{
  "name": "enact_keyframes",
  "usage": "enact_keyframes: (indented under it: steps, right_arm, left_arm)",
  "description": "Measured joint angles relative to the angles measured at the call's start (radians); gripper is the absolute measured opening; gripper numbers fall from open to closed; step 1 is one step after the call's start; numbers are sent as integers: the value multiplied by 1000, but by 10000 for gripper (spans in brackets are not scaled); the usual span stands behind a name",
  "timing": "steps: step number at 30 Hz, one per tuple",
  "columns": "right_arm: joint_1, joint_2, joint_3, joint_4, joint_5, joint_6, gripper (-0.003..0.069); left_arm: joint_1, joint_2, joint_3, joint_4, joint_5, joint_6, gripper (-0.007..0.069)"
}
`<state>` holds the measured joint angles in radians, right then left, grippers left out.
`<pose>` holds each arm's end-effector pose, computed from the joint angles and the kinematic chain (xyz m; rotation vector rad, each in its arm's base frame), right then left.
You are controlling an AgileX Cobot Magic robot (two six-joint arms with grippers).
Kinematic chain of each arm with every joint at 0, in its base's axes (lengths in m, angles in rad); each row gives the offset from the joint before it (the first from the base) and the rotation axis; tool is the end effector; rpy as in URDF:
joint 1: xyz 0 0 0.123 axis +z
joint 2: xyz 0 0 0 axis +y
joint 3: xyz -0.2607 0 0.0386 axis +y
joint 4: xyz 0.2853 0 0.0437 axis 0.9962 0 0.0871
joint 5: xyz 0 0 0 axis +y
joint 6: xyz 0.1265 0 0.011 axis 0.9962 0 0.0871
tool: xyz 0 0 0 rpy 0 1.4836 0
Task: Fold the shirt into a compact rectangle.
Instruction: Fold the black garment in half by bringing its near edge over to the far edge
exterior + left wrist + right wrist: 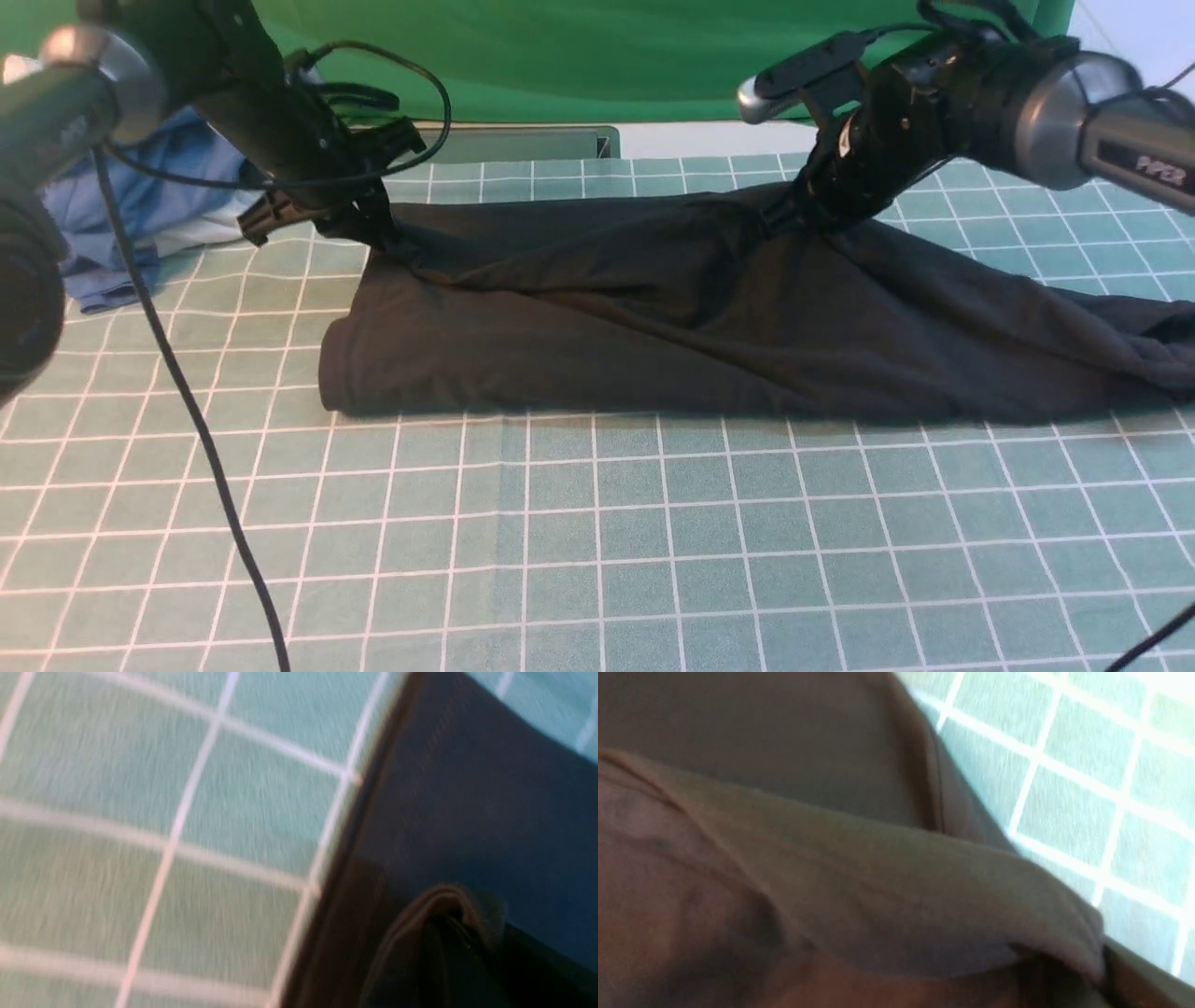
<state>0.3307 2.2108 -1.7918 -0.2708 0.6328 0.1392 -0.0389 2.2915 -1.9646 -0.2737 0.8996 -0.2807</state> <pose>0.5156 0.1558 0.1311 -0.4486 2.4626 -0.0972 0.5377 -0.0478 0.1314 -0.4955 2.6796 -0.4348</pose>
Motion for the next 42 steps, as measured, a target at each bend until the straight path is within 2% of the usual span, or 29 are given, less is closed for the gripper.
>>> enact_keyframes:
  steps: [6, 12, 14, 17, 21, 22, 23, 25, 26, 27, 29, 31, 32, 33, 34, 35, 36, 38, 42]
  right_arm:
    - [-9, 41, -17, 0, -87, 8, 71]
    - [-26, 53, -17, -1, -167, 34, 75]
    - [-30, 55, -17, -1, -205, 36, 90]
    - [-37, 57, -17, -2, -247, 38, 132]
    - [-38, 57, -18, -14, -268, 39, 255]
    - [-38, 57, -19, -13, -268, 39, 260]
    - [-38, 57, -28, -17, -258, 42, 292]
    - [-38, 52, -49, -18, -232, 35, 298]
    - [-38, 51, -52, -19, -228, 35, 298]
    - [-38, 46, -83, -19, -183, 27, 284]
    - [-38, 32, -127, -21, -114, 18, 238]
    - [-38, 16, -164, -21, -50, -1, 181]
    - [-38, 5, -191, -18, -1, -13, 134]
    - [-38, -7, -215, -12, 48, -26, 88]
    - [-38, -25, -243, -2, 113, -35, 48]
    - [-38, -27, -246, -1, 120, -36, 46]
    - [-38, -35, -259, 8, 160, -45, 35]
    - [-38, -39, -263, 17, 201, -49, 32]
    - [-38, -37, -263, 27, 236, -50, 32]
  left_arm:
    - [5, 24, 0, 21, -153, 0, 20]
    - [11, 25, 0, 17, -190, -10, 22]
    - [11, 26, -1, 17, -195, -10, 48]
    - [11, 32, -2, 17, -204, -26, 128]
    - [11, 35, -6, 18, -184, -55, 293]
    - [11, 35, -7, 18, -181, -54, 302]
    - [12, 26, -18, 18, -145, -49, 375]
    - [18, 8, -34, 18, -78, -24, 442]
    - [18, 8, -34, 18, -78, -23, 442]
    - [21, -10, -49, 18, -12, -12, 475]
    - [22, -36, -60, 19, 56, 1, 487]
    - [22, -49, -67, 17, 108, 9, 478]
    - [22, -54, -69, 10, 154, 14, 447]
    - [22, -54, -68, -4, 210, 21, 404]
    - [22, -52, -49, -49, 274, 56, 307]
    - [22, -50, -46, -61, 280, 68, 294]
    - [16, -41, -26, -103, 303, 102, 192]
    - [-4, -9, -13, -143, 312, 134, 69]
    - [-46, 69, -15, -168, 213, 155, 14]
